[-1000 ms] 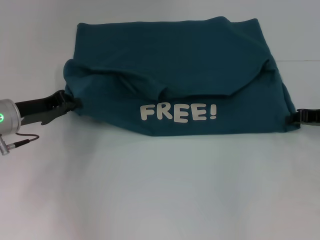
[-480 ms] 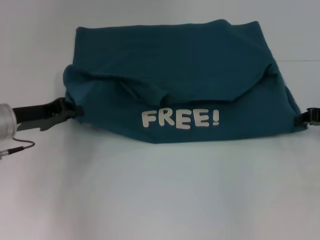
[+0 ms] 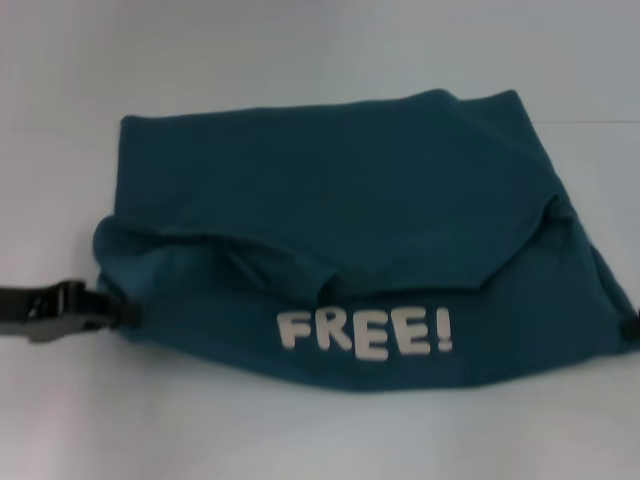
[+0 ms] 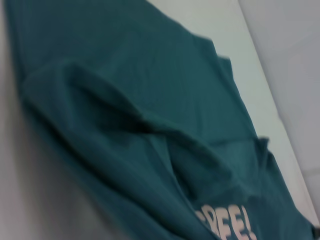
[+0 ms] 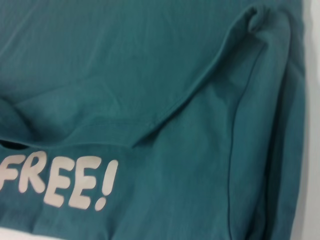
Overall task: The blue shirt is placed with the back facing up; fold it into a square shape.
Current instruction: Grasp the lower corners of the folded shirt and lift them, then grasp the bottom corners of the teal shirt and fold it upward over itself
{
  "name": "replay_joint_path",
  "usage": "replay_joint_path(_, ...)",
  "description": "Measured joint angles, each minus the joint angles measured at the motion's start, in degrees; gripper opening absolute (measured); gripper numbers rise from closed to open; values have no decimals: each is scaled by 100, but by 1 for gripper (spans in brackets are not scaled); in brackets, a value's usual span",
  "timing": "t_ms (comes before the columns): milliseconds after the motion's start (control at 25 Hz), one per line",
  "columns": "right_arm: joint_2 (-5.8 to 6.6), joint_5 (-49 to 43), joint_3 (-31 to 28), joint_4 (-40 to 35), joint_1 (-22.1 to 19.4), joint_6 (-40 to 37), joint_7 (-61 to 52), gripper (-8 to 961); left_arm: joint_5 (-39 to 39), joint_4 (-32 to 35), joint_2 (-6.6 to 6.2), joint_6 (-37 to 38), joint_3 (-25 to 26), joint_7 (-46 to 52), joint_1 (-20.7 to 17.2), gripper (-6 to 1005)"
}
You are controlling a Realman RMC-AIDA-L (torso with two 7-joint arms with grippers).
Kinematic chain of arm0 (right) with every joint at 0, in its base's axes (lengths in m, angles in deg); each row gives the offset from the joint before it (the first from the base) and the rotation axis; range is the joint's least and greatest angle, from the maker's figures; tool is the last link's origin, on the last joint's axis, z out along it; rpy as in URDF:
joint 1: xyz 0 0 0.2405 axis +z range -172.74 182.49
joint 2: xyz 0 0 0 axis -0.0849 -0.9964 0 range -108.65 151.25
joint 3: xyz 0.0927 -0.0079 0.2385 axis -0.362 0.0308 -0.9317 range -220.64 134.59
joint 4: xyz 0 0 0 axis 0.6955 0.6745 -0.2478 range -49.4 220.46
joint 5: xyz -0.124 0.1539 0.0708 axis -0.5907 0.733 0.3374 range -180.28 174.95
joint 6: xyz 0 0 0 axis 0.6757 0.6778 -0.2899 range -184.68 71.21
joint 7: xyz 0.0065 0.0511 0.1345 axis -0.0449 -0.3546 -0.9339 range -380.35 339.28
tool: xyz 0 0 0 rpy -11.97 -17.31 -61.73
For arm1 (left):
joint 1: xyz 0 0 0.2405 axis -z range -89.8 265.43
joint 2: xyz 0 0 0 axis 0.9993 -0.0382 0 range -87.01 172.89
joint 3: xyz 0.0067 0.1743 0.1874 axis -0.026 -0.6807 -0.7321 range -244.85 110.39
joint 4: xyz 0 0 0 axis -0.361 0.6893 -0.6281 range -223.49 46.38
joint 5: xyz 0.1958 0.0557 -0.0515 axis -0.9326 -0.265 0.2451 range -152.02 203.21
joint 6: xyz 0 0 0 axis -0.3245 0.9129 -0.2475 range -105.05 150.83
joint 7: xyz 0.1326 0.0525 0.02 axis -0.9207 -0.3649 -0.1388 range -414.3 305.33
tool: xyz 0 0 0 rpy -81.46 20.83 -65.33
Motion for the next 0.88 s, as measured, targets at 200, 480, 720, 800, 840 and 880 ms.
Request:
replay_joint_path(200, 36, -110, 68, 5, -160, -705, 71, 41, -553, 161, -50, 809, 268, -38, -64, 16)
replay_joint_path(480, 8, -376, 24, -99, -365, -1469, 123, 42, -1317, 252, -60, 1208, 308, -124, -138, 17)
replay_joint_path(720, 28, -350, -206, -127, -439, -1523, 155, 41, -1504, 295, -81, 1309, 367, -223, -95, 17)
replay_joint_path(800, 5, -323, -456, -138, -386, -1438, 183, 40, -1495, 295, -127, 1195, 491, -214, -1, 17)
replay_joint_path(840, -8, -290, -572, -144, -351, -1391, 190, 39, -1489, 284, -149, 1115, 567, -178, 64, 17)
replay_joint_path(880, -25, -210, -693, -148, -300, -1331, 193, 39, -1476, 274, -174, 1026, 637, -126, 144, 17)
